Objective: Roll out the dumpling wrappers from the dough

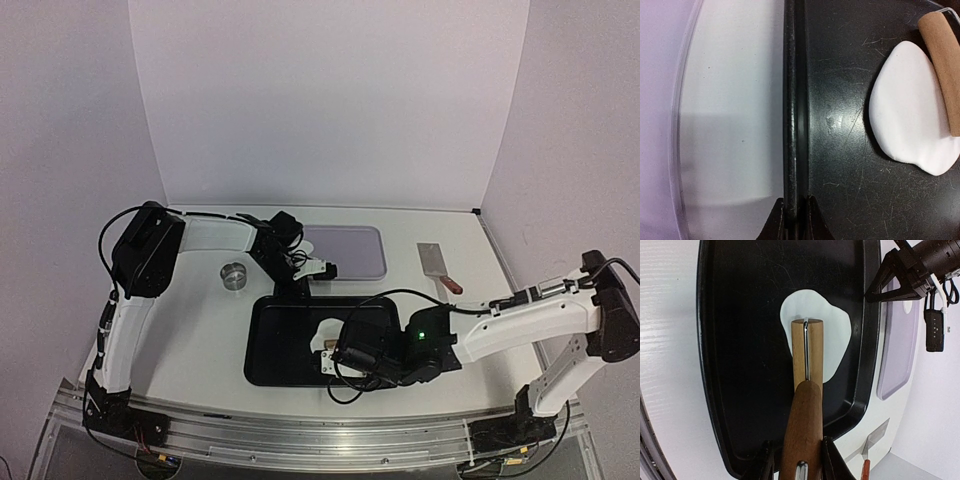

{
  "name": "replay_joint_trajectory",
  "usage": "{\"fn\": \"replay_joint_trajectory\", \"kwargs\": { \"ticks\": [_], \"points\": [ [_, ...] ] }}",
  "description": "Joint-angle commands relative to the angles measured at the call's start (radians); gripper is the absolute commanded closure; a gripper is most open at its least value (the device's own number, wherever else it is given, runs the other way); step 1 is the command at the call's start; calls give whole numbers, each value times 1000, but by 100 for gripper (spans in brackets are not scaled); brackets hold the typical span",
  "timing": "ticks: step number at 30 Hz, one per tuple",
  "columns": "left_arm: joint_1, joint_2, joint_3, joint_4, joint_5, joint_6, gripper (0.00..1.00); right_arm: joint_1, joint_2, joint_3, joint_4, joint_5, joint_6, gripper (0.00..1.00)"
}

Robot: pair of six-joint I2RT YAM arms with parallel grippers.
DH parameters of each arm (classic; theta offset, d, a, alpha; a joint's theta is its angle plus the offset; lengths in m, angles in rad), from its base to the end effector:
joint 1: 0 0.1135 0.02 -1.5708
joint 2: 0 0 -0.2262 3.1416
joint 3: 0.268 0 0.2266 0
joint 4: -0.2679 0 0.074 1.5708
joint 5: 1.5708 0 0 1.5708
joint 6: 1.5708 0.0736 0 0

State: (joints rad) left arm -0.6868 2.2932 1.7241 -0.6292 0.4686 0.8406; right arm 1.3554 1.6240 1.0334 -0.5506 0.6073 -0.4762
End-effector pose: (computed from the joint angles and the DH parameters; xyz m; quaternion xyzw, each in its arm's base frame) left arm 0.3167 -0.3027 0.0859 0.6921 0.6606 -0.2136 0.1972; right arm 0.1058 0.2870 0.1453 -0.7005 0.6185 -0.1778 0.3084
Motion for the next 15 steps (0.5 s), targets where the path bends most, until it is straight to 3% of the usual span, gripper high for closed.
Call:
{"fn": "replay_joint_trajectory", "kwargs": {
  "ticks": [1,8,15],
  "points": [
    [10,4,0,42,-107,66,100,14,3,-14,-304,-187,54,100],
    [9,2,-1,48,-107,64,100,7,-34,157,-322,-65,-71,100],
    [2,2,-1,42,-95,70,100,-92,-50,336,-317,-17,-116,100]
  ]
}}
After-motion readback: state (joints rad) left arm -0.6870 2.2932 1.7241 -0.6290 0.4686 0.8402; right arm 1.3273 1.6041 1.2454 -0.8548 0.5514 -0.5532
